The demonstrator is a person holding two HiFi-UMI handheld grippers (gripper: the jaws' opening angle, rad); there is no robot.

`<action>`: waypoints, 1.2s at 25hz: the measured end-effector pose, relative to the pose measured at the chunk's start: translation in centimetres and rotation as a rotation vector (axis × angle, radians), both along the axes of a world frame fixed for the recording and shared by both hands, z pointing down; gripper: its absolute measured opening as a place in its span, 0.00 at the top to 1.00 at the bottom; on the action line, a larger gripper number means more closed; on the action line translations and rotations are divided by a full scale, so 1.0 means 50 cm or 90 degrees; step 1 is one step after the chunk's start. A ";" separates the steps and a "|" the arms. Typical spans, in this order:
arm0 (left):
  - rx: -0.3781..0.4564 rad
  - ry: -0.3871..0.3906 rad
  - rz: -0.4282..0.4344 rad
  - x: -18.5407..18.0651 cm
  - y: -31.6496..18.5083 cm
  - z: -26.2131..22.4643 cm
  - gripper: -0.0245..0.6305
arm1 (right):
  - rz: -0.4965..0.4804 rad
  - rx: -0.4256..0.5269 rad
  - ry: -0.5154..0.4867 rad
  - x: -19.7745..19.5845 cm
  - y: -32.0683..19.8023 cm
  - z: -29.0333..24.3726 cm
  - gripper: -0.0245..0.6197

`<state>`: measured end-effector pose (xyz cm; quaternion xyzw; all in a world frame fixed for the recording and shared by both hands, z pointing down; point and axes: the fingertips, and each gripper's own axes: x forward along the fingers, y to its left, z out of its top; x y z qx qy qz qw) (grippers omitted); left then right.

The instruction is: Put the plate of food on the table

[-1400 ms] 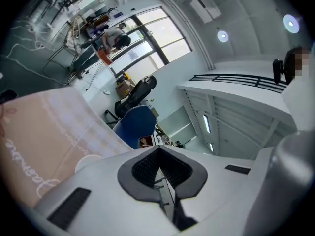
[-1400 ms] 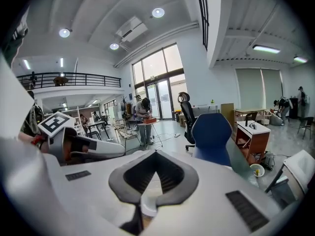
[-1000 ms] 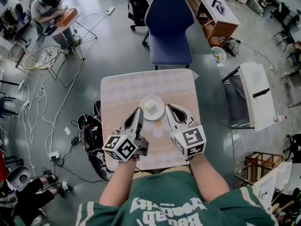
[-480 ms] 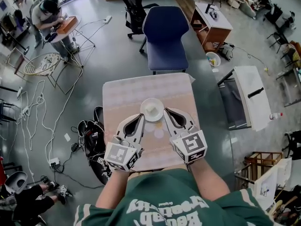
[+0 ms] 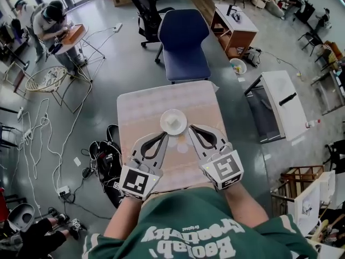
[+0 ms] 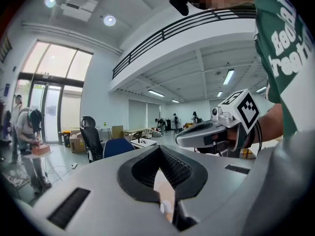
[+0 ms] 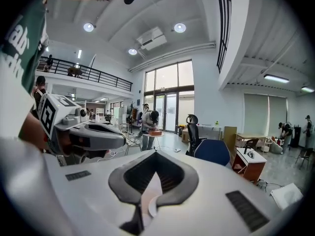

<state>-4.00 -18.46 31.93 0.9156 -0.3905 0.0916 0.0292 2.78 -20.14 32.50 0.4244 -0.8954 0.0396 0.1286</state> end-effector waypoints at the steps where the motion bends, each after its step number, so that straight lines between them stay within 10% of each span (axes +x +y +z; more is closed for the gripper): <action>1: 0.013 -0.018 0.008 0.001 0.005 -0.004 0.95 | -0.002 0.003 0.004 -0.004 0.009 -0.003 0.94; 16: 0.078 -0.179 0.089 0.016 0.081 -0.020 0.95 | -0.007 0.035 0.026 -0.019 0.091 -0.035 0.94; 30: 0.066 -0.163 0.102 0.025 0.093 -0.021 0.95 | -0.013 0.038 0.017 -0.023 0.104 -0.036 0.94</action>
